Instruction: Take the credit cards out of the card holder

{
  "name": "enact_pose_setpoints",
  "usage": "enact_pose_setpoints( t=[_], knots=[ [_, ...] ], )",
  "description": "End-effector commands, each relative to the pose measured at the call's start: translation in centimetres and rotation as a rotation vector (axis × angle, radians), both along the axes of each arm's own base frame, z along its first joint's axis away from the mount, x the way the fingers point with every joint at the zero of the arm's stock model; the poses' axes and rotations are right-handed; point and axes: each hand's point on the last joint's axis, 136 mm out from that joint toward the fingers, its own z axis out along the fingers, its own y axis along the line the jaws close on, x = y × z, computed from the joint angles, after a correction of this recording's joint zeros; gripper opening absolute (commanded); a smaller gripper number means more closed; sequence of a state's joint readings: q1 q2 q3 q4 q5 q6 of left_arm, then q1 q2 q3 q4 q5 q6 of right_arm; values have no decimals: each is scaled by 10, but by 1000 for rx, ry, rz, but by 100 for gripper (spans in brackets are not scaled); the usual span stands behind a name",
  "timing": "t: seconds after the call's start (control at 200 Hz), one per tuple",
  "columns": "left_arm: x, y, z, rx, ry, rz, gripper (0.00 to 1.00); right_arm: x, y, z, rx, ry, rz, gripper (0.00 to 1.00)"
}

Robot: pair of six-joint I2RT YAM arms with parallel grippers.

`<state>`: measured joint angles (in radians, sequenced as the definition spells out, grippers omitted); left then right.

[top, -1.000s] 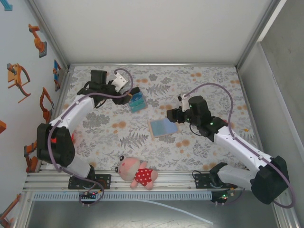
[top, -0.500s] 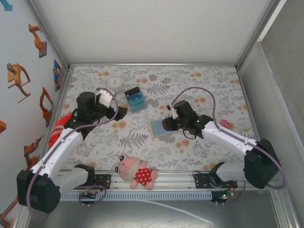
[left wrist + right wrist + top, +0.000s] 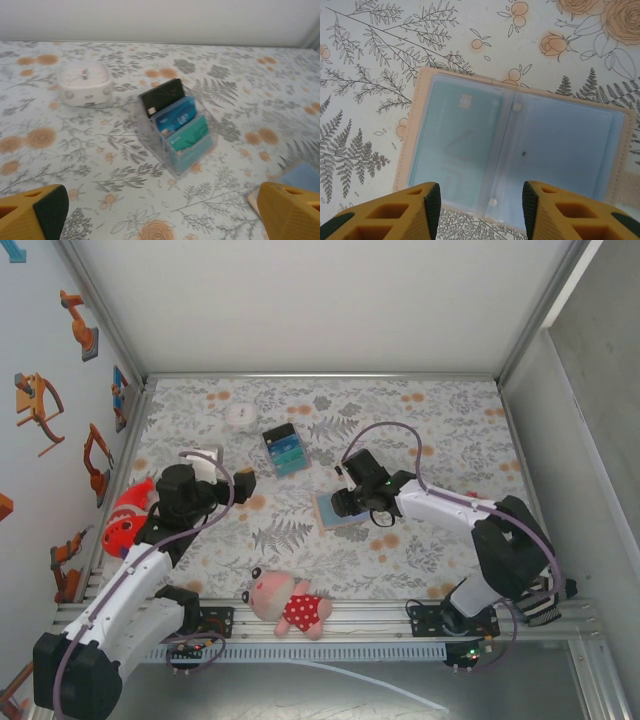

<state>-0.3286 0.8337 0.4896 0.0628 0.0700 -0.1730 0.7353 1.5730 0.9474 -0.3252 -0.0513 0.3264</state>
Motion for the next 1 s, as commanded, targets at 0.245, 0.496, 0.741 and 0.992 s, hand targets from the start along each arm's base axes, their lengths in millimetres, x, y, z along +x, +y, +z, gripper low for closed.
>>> enact_pose_setpoints(
  t=[0.245, 0.496, 0.741, 0.992],
  knots=[
    [25, 35, 26, -122, -22, 300, 97, 8, 20, -13, -9, 50, 10, 41],
    [37, 34, 20, -155, 24, 349, 97, 7, 17, -29, -69, 59, 8, 38],
    [45, 31, 13, -155, 38, 349, 97, 6, 22, -35, -117, 55, 31, 36],
    [46, 31, 12, -169, 43, 358, 97, 2, 31, -34, -131, 48, 62, 41]
  ],
)
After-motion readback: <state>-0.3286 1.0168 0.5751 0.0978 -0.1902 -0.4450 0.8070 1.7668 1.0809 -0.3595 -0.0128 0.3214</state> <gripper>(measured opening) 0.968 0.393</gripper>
